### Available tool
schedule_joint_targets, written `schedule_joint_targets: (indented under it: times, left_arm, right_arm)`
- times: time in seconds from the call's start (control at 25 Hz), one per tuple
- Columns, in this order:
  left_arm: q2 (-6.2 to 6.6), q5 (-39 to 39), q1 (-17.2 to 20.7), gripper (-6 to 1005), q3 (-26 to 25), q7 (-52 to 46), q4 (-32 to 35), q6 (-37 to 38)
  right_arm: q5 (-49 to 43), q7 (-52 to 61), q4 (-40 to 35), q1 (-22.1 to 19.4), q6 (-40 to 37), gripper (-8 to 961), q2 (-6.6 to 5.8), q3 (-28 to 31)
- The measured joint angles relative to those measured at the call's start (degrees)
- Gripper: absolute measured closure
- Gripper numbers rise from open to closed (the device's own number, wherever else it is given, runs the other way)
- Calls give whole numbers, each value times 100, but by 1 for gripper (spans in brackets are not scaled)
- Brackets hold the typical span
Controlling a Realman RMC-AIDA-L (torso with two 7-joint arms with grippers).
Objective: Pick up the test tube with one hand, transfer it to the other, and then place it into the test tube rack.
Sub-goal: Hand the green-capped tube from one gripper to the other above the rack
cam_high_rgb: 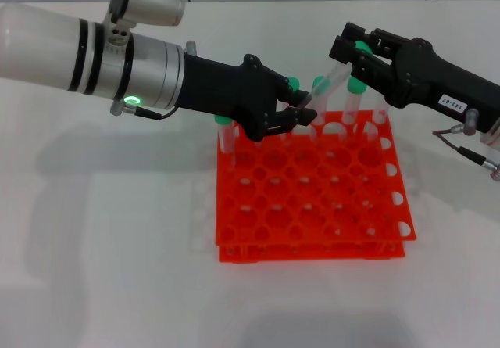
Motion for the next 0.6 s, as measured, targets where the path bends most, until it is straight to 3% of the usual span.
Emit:
schedule_joint_targets:
  times: [0.16, 0.48, 0.6]
  left_arm:
    - [0, -49, -2, 674, 53, -5, -2, -50]
    - [0, -90, -6, 667, 61, 3, -2, -88]
    - [-2, -111, -6, 664, 62, -8, -2, -132]
  right_arm:
    - [4, -11, 0, 3, 12, 592, 0, -8]
    - [23, -20, -1, -4, -2, 697, 0, -10]
    - [22, 2, -1, -3, -5, 696, 0, -11]
